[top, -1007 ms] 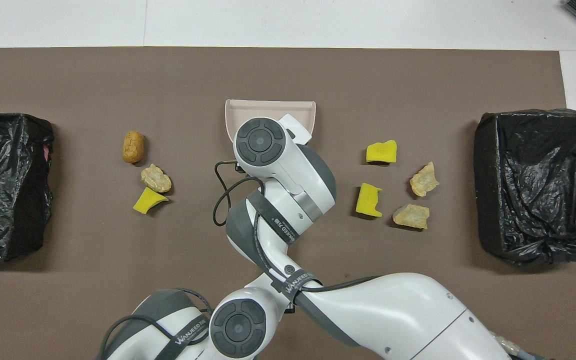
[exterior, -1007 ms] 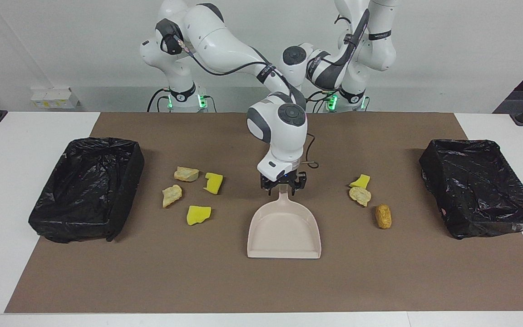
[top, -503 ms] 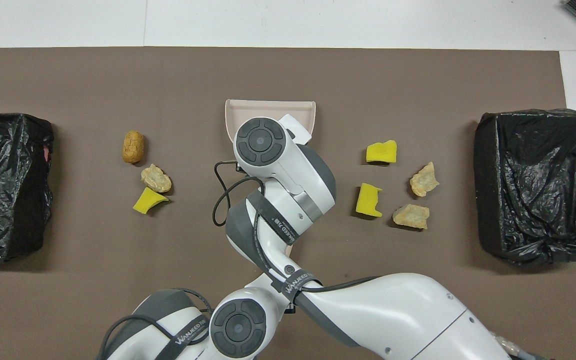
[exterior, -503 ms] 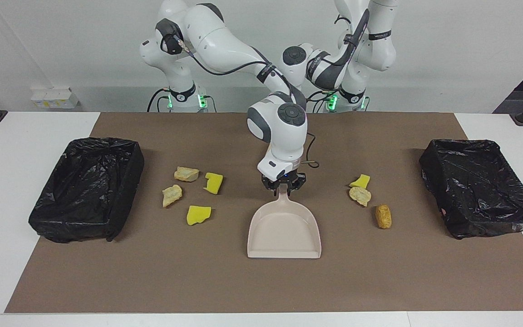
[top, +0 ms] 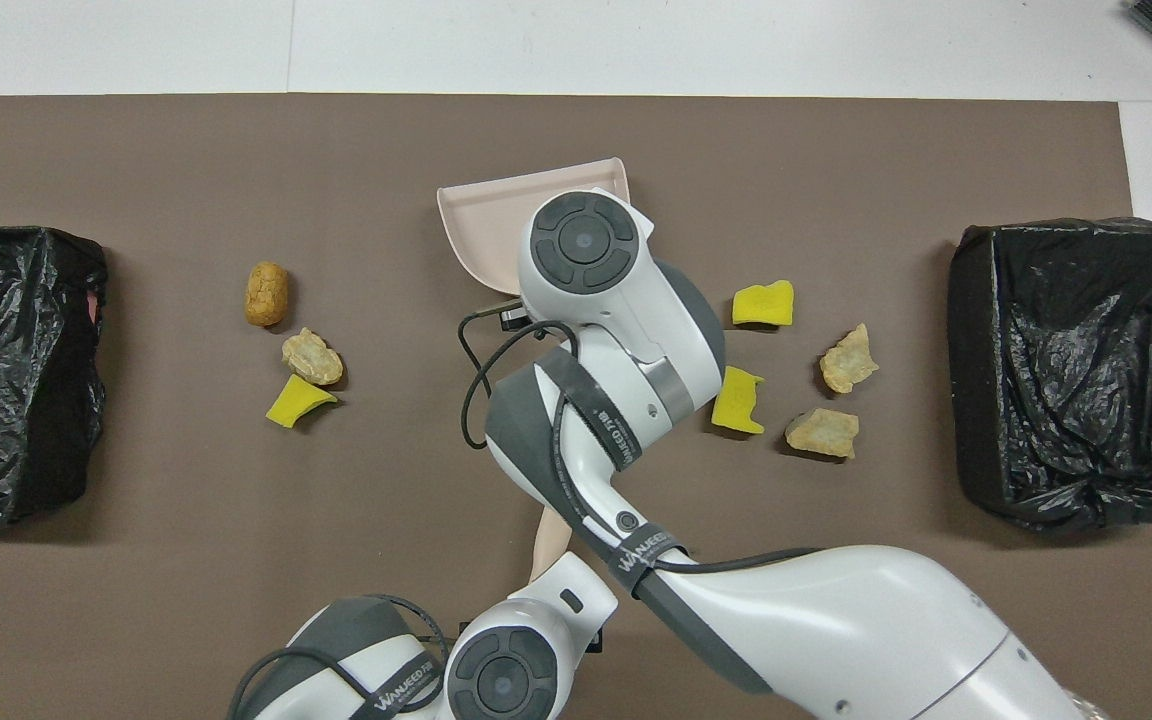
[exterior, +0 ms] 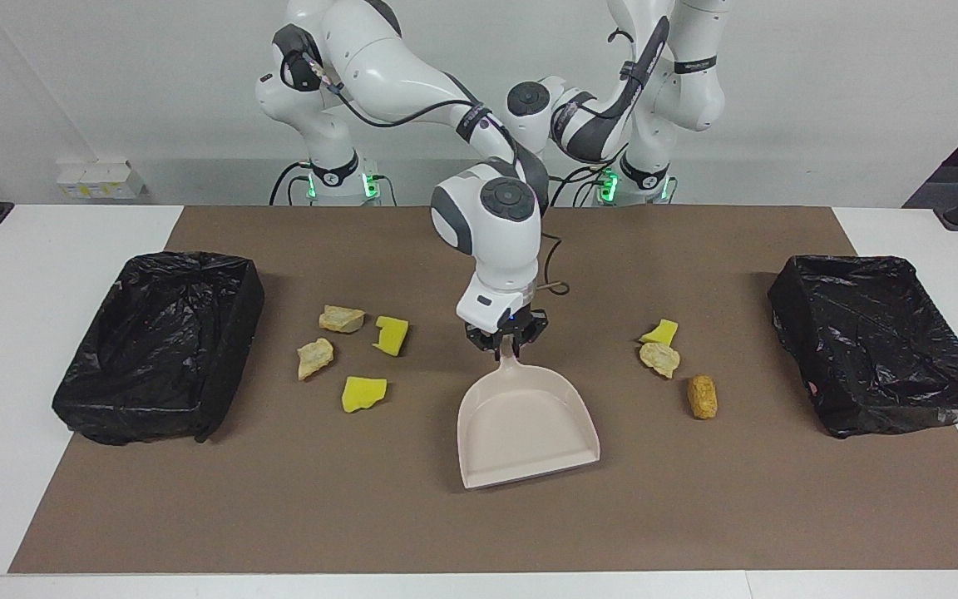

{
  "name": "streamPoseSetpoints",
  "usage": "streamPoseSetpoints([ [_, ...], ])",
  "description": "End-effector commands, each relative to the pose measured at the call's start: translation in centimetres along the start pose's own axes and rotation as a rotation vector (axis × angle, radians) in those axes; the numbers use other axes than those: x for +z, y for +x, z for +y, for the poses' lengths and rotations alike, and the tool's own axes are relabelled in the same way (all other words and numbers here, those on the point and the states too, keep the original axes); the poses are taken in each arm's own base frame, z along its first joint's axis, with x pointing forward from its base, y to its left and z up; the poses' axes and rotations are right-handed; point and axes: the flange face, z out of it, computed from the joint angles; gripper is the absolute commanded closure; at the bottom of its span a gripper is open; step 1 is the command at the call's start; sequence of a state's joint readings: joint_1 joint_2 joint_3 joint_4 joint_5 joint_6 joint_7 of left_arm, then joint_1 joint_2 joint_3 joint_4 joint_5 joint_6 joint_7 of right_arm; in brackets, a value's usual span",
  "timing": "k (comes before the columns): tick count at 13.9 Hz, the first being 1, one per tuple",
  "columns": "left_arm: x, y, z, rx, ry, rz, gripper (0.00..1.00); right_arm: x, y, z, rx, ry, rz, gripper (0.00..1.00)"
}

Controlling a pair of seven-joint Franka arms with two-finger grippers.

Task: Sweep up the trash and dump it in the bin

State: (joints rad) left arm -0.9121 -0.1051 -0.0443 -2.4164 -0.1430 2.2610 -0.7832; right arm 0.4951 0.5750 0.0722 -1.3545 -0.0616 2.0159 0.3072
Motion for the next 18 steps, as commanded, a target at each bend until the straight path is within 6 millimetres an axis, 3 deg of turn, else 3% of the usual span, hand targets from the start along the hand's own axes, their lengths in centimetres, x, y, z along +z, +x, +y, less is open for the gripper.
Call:
streamPoseSetpoints([
  [1,0.4,-0.4,-0.3,-0.003,-0.014,-0.004,0.63,-2.3,-1.0,3.8,-0.228,0.005,-0.044,1.0],
  [4,0.5,-0.3,-0.6,0.013,-0.007,-0.011,1.0,-2.6,-1.6,4.9,-0.483,-0.008,-0.102,1.0],
  [7,0.2,0.1,-0.6,0.009,-0.007,-0.014,1.0,-2.7,-1.8,5.6,-0.702,-0.008,-0.127,1.0],
  [10,-1.3,2.2,-3.1,-0.033,0.03,-0.073,1.0,-2.4,-2.6,5.9,-0.89,-0.009,-0.159,1.0],
  [12,-2.4,2.2,-3.7,-0.022,0.029,-0.076,1.0,-2.1,-2.9,6.0,-1.01,-0.016,-0.176,1.0],
  [15,-6.4,3.0,-7.5,0.004,0.024,-0.101,1.0,-1.8,-3.7,5.8,-1.103,-0.026,-0.188,1.0],
  [18,-10.7,3.9,-14.3,0.027,0.02,-0.14,1.0,-1.0,-4.2,4.6,-1.14,-0.042,-0.222,1.0],
])
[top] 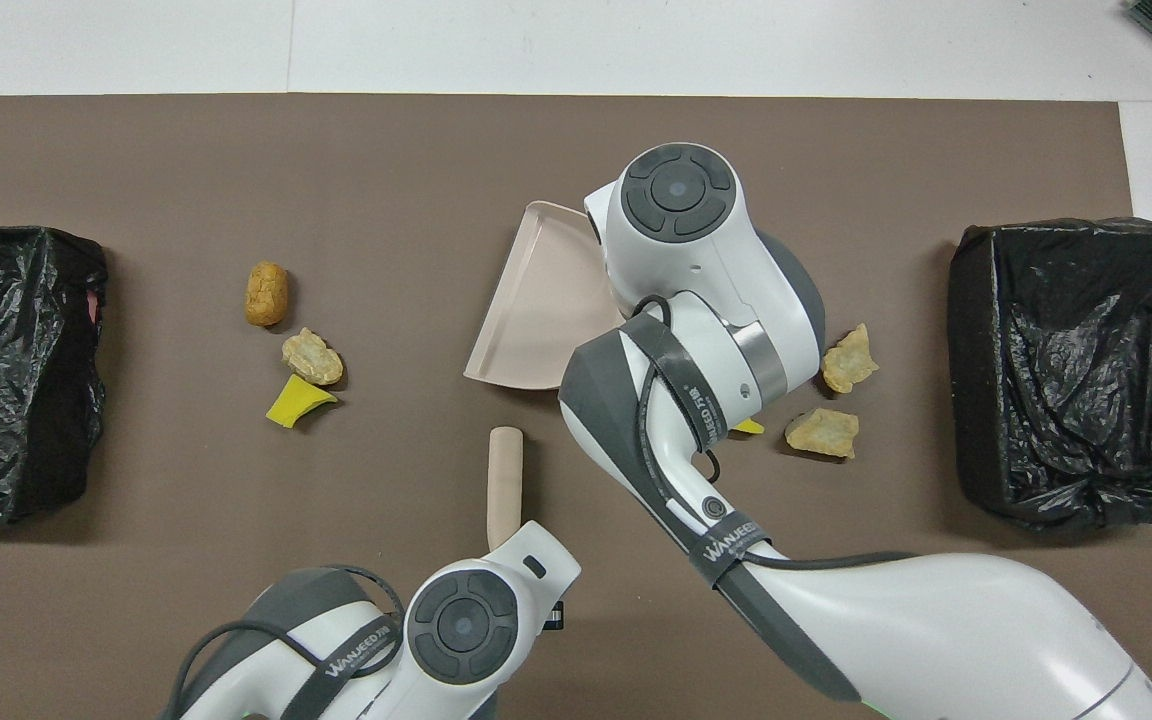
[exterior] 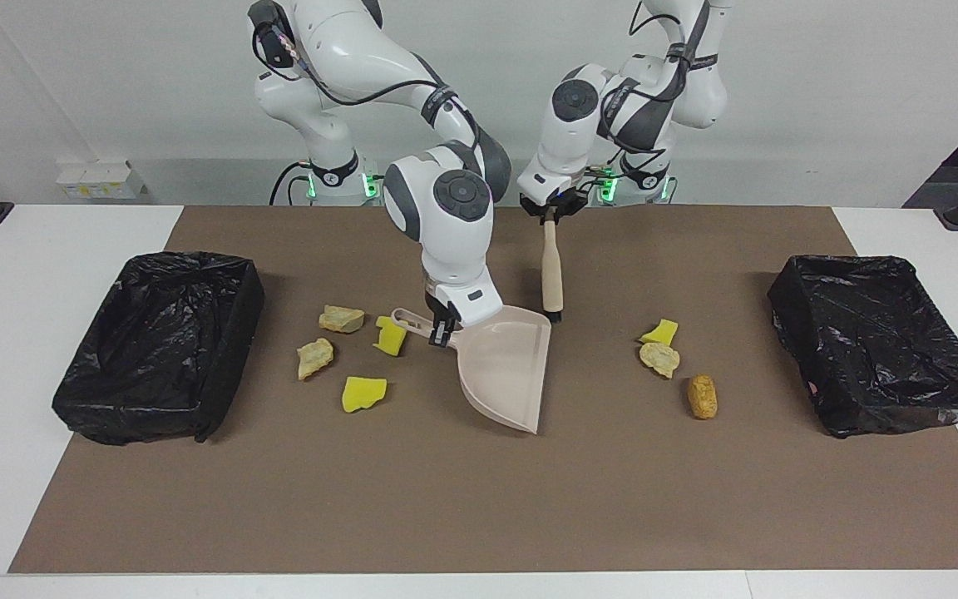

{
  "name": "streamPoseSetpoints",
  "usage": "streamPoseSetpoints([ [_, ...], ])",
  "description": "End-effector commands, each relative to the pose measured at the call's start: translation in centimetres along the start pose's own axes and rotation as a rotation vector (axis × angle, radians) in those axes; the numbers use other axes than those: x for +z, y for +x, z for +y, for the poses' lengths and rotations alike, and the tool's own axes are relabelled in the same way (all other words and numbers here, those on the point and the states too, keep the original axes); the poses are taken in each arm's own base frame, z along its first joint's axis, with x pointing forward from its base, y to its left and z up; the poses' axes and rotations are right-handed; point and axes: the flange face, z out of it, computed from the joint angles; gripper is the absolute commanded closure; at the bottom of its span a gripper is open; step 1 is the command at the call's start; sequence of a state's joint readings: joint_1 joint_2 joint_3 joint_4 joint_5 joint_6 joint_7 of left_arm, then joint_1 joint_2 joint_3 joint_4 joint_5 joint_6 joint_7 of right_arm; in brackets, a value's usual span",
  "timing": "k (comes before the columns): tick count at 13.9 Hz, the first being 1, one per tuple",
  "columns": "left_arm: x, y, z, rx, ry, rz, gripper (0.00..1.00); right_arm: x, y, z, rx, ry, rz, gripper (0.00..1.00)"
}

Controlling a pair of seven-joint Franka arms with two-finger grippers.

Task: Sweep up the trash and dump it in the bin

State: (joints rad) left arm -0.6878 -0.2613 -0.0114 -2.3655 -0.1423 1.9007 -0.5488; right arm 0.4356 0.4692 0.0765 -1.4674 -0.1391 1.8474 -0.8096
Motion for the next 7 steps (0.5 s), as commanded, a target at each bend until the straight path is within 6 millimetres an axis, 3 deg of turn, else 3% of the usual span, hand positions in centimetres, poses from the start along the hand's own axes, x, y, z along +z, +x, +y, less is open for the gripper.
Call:
streamPoseSetpoints([
  [1,-3.4,-0.2,-6.7,0.015,-0.019,-0.022,1.0,0.4,0.6,-1.6,-0.063,-0.006,-0.028,1.0],
  [5,-5.8,4.9,-17.4,-0.117,-0.065,0.041,1.0,1.5,1.8,-1.5,-0.131,-0.028,-0.035,1.0],
  [7,-6.5,8.2,-25.2,-0.151,-0.104,0.116,1.0,2.2,2.5,-1.3,-0.2,-0.043,-0.035,1.0],
])
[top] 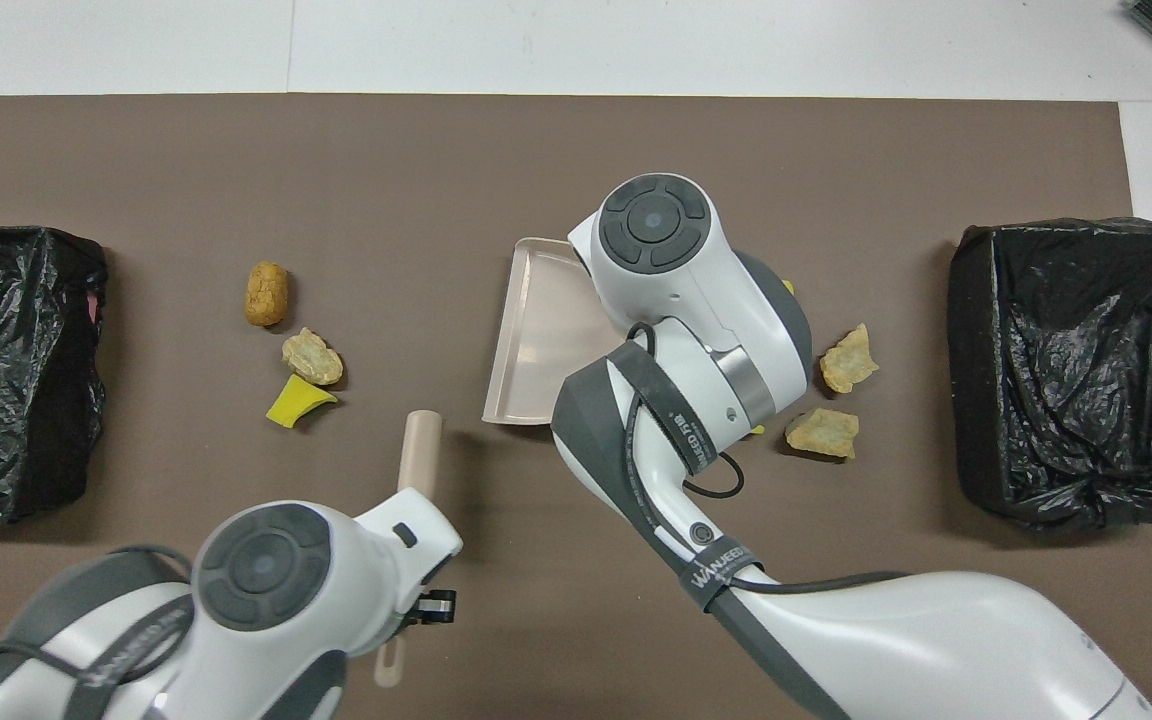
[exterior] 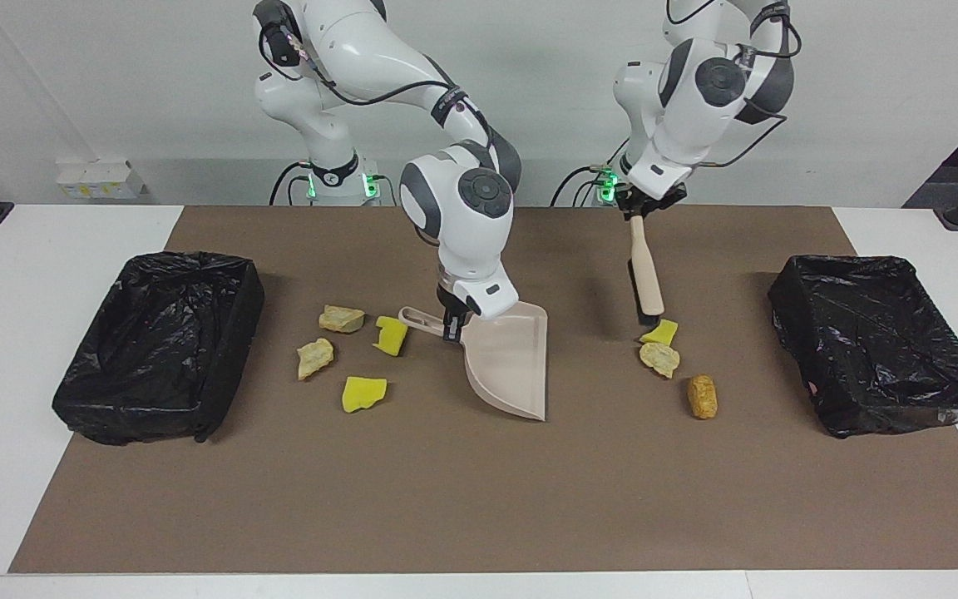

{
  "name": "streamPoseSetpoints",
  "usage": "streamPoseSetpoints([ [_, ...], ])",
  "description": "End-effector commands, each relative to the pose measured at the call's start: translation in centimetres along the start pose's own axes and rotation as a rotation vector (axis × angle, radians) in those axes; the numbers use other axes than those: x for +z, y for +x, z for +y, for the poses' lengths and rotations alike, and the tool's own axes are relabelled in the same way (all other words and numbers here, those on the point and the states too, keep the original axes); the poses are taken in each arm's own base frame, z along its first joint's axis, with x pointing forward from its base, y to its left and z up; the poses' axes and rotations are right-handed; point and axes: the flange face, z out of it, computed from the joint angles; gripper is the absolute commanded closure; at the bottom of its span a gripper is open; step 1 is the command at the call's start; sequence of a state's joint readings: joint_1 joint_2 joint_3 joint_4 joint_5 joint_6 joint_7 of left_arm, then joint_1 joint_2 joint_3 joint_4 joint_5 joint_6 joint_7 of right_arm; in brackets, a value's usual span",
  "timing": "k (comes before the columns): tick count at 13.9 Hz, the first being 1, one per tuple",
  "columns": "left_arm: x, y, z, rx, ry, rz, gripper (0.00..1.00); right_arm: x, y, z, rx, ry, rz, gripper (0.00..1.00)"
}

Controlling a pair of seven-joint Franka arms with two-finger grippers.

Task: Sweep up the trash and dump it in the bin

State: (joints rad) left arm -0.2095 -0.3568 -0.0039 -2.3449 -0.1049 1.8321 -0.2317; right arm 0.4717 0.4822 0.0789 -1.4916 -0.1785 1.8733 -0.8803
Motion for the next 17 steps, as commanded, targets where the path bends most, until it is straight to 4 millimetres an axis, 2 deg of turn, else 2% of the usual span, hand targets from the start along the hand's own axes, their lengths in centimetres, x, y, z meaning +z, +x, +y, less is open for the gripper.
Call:
streamPoseSetpoints([
  [1,-1.8,5.2,-7.4,-0.027,-0.028,0.066,1.0,0.6,0.6,0.5,-0.084,-0.031,0.001,1.0],
  [2,-2.0,7.3,-9.9,-0.069,-0.04,0.066,1.0,0.5,0.8,0.7,-0.083,-0.045,0.014,1.0],
  [3,-1.1,9.3,-11.1,-0.076,-0.052,0.056,1.0,0.8,1.1,1.0,-0.085,-0.057,0.03,1.0],
  [4,-0.2,11.0,-11.8,-0.05,-0.055,0.055,1.0,2.0,1.5,1.0,-0.091,-0.048,0.025,1.0],
  [5,1.0,12.1,-12.0,-0.05,-0.076,0.048,1.0,2.4,1.9,1.1,-0.094,-0.05,0.026,1.0],
  [7,4.2,12.7,-11.0,-0.025,-0.103,0.041,1.0,3.0,3.0,0.5,-0.121,-0.053,0.009,1.0],
  [8,4.9,12.9,-10.8,-0.01,-0.112,0.05,1.0,2.9,3.2,0.3,-0.128,-0.057,0.005,1.0],
  [10,6.7,12.0,-9.5,0.015,-0.114,0.025,1.0,3.0,3.2,0.3,-0.124,-0.053,0.008,1.0],
  [12,7.3,11.2,-6.7,0.034,-0.154,0.023,1.0,2.9,3.2,0.3,-0.123,-0.053,0.011,1.0],
  [15,8.7,8.7,-1.8,0.071,-0.183,0.001,1.0,3.0,3.1,0.4,-0.124,-0.053,0.01,1.0],
  [17,9.1,7.5,2.3,0.05,-0.187,0.011,1.0,2.9,3.4,0.2,-0.132,-0.059,0.008,1.0],
])
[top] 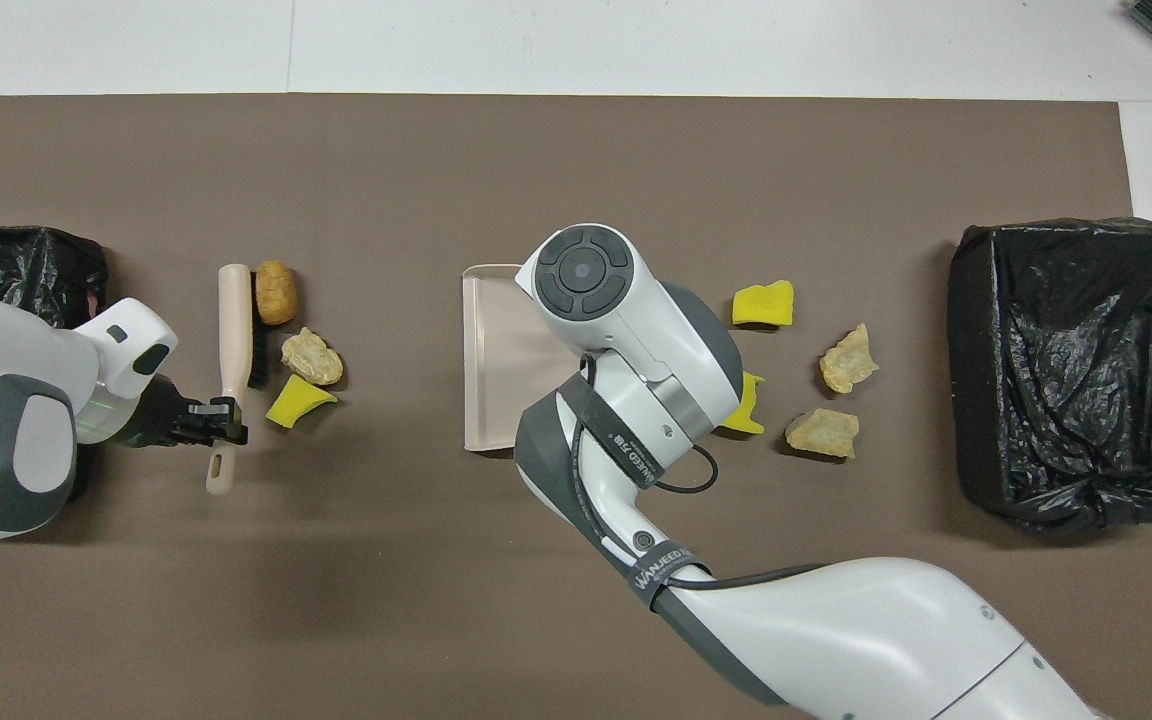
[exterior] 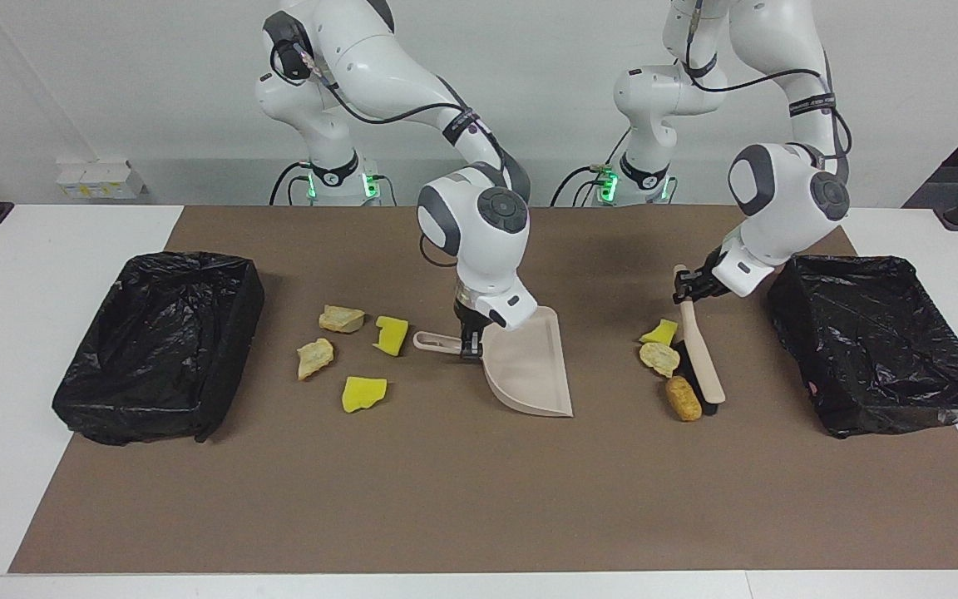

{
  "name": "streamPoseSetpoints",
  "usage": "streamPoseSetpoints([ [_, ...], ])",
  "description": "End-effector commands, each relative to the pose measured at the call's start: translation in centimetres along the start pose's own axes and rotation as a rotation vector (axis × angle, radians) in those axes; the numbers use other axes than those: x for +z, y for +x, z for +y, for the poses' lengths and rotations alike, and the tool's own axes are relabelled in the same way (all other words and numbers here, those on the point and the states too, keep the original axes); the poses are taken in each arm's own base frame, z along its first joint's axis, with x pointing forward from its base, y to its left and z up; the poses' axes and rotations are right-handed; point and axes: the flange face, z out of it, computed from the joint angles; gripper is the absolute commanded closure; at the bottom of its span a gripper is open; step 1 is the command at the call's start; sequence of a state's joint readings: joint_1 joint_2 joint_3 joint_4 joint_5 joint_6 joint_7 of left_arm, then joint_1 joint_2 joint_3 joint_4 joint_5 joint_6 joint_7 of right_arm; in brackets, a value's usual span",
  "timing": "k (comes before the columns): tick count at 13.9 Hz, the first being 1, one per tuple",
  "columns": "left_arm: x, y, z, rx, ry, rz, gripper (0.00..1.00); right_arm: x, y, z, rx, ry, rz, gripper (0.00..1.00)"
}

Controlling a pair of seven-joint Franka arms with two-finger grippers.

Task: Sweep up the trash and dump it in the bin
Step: 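Sweep the potato, bread and sponge into the dustpan with the left gripper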

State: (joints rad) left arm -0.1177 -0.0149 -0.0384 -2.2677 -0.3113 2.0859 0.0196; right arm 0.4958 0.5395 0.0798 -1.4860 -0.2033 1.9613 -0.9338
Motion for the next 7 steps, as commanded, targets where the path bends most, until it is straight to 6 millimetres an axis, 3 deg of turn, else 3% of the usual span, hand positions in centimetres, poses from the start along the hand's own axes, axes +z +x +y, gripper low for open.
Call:
streamPoseSetpoints([
  [1,1.3,-2.4,4.9,-0.021,-0.016,0.024,1.0,0.3,0.8,0.1,-0.04,-0.016,-0.003,1.0],
  [3,2.9,-2.8,8.6,0.01,-0.049,0.039,1.0,0.2,1.6,-0.3,-0.073,-0.028,0.003,1.0],
  [7,3.5,-3.8,13.1,0.032,-0.131,0.029,1.0,0.1,1.8,-0.4,-0.081,-0.034,0.005,1.0],
])
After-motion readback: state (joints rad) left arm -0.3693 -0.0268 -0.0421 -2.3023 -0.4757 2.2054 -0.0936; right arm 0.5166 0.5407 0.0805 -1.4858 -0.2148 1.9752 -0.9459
